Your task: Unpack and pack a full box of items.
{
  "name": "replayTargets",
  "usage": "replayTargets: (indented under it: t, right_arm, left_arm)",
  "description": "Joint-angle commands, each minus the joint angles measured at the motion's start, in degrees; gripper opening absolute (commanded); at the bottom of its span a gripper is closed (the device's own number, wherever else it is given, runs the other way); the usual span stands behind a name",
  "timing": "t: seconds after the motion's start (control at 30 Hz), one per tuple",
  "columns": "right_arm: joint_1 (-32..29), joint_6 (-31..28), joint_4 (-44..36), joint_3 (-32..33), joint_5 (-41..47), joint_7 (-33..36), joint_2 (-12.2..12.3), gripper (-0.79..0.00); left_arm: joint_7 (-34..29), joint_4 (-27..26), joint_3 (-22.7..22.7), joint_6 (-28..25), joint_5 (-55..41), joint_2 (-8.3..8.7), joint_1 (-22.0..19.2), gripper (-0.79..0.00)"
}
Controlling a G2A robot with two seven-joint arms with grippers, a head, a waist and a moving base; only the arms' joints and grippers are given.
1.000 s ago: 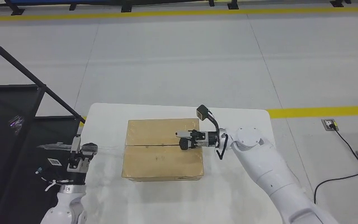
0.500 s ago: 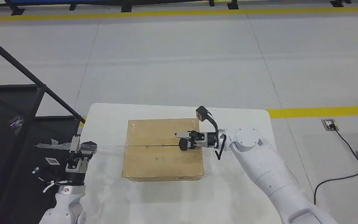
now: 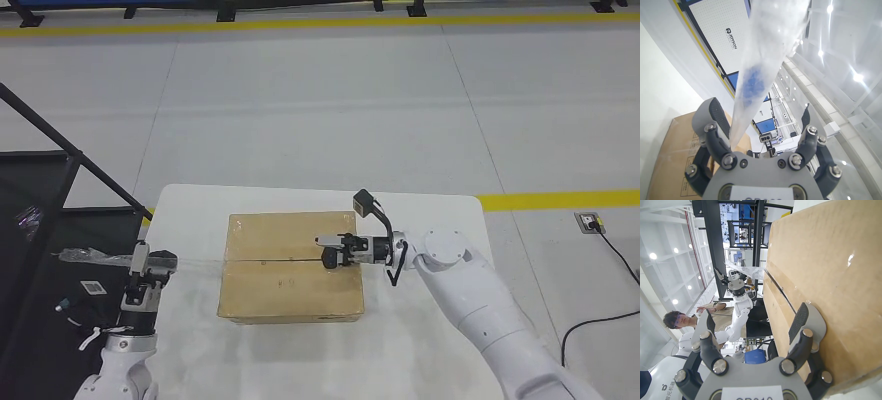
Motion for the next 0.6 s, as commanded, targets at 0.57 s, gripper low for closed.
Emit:
replayTargets:
  t: [0.57]
  right_arm:
    - [-0.68,-1.39,0.78,1.66,0.72,0.88,0.36,0.0]
  left_arm:
    - [-1.2,-4.23,4.81,4.69,5.67,-1.54,-2.63,0.0]
